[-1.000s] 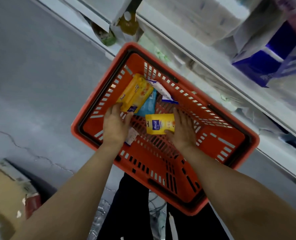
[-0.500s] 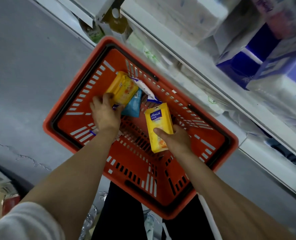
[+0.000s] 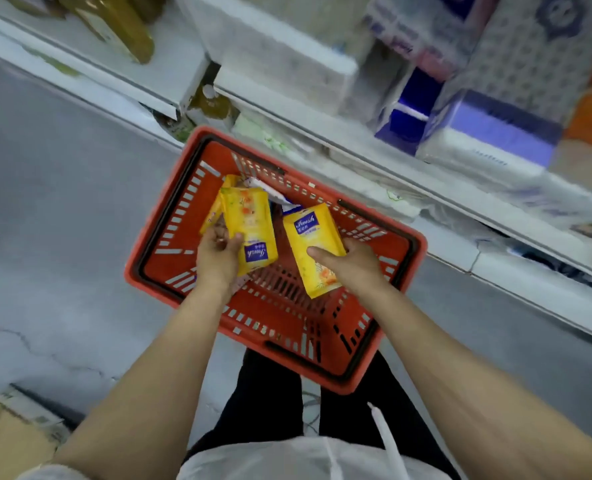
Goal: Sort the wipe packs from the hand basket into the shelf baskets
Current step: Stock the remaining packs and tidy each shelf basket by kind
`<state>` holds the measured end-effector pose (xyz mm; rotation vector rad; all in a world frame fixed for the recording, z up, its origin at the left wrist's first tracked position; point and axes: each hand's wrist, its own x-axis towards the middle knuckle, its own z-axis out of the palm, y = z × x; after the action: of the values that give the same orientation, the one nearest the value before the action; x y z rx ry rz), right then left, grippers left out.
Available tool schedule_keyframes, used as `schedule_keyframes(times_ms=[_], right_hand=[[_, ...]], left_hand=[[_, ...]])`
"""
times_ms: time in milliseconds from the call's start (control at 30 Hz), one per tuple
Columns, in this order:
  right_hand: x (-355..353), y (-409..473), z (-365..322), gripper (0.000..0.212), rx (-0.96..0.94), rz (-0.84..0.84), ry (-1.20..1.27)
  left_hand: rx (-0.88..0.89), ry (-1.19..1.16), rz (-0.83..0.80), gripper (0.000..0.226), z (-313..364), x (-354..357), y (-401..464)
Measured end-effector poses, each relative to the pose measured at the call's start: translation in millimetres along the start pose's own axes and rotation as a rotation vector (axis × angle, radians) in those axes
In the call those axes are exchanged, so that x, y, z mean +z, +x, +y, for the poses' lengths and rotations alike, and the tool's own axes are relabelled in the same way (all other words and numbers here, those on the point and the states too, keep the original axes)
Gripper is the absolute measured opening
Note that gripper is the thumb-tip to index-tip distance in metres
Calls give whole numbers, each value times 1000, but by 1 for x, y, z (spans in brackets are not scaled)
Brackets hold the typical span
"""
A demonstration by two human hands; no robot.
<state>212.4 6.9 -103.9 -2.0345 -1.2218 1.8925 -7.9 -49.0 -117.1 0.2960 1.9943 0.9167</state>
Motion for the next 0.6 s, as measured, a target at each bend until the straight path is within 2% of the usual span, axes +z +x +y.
schedule_keyframes(times_ms=[67,133,167,233,300,467,600], right_hand=[[-5,-24,-9,36,-38,49,87],[-11,-52,-16,25,-82,110,189],[-16,-66,-19,22,-99,147,234],[-29,-96,-23,27,-130,229,311],[-45,-126,-25,32,-170,312,402],[-96,-196,-23,27,-304,498,567],[-151,-243,-13,27,-431,649,638]], left_hand=[[36,-3,-64,7,14,-6,-14],[91,5,-140,16,30,-9,-27],[126,2,-187,14,39,-9,-34],[200,-10,-270,10,61,-7,-51],[242,-32,-342,16,85,-1,-69],[330,-49,-591,45,143,37,-133],[404,-55,-797,40,178,82,-193]])
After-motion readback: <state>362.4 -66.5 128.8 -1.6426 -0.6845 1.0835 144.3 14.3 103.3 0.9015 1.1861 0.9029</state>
